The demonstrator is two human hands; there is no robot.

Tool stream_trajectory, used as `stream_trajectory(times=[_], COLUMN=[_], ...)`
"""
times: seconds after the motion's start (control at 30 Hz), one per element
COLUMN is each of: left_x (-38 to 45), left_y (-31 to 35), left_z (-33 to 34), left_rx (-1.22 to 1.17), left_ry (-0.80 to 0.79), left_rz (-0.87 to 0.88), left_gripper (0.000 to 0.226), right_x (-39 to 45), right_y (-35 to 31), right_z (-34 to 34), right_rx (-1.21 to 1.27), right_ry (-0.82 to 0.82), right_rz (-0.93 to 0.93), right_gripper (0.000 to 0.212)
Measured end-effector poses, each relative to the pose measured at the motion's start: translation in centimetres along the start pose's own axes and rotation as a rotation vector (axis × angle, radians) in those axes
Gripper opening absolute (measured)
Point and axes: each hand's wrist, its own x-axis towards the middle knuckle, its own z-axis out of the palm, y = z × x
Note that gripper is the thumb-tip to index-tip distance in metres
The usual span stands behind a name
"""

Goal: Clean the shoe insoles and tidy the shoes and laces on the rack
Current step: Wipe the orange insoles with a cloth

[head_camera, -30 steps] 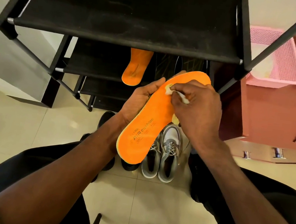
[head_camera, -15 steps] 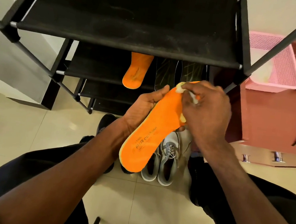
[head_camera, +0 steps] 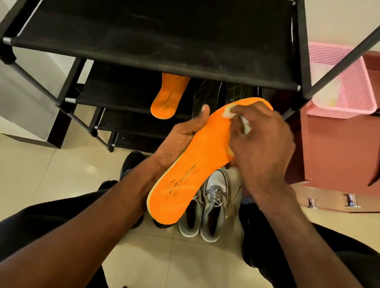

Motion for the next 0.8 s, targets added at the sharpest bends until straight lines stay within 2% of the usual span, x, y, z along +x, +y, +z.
stream_trajectory(times=[0.07,0.17,0.23,0.3,0.37,0.47,0.53,0.7,0.8], left_x=[-0.4,-0.2,-0.1,-0.6,-0.6,0.3,0.6,1.6,1.6], left_y=[-0.3,-0.3,0.2,0.8,1.1,1.0,1.0,0.9,1.0], left_z=[0.9,0.5,0.2,0.5,0.1,-0.9,-1.3,-2.0,-1.9], left_rx=[0.074,0.152,0.126,0.09,0.059,0.078,0.084,0.251,0.222], left_ry=[-0.024,0.023,0.056,0.003,-0.053,-0.008,-0.004,0.009,-0.011], left_rz=[0.005,0.059,0.111,0.021,-0.044,-0.071,-0.039,0.222,0.187], left_gripper=[0.063,0.037,0.043,0.053,0.045,0.044,0.042,0.051,0.036], right_x=[1.0,1.8,1.9,1.9,2.0,2.4,2.4,2.2,2.2], right_y=[1.6,3.1,3.1,2.4,1.8,1.9,2.1,1.9,1.8], right_z=[-0.6,-0.8,-0.7,-0.7,-1.0,-1.5,-1.6,-1.3,-1.2], right_rx=[0.002,0.175,0.354,0.563,0.786,0.994,1.063,1.102,1.092], right_ry=[0.024,-0.031,-0.126,-0.25,-0.34,-0.418,-0.472,-0.523,-0.494], right_rz=[0.124,0.299,0.361,0.421,0.504,0.606,0.638,0.664,0.682], right_gripper=[0.021,0.02,0.016,0.012,0.013,0.018,0.02,0.021,0.022])
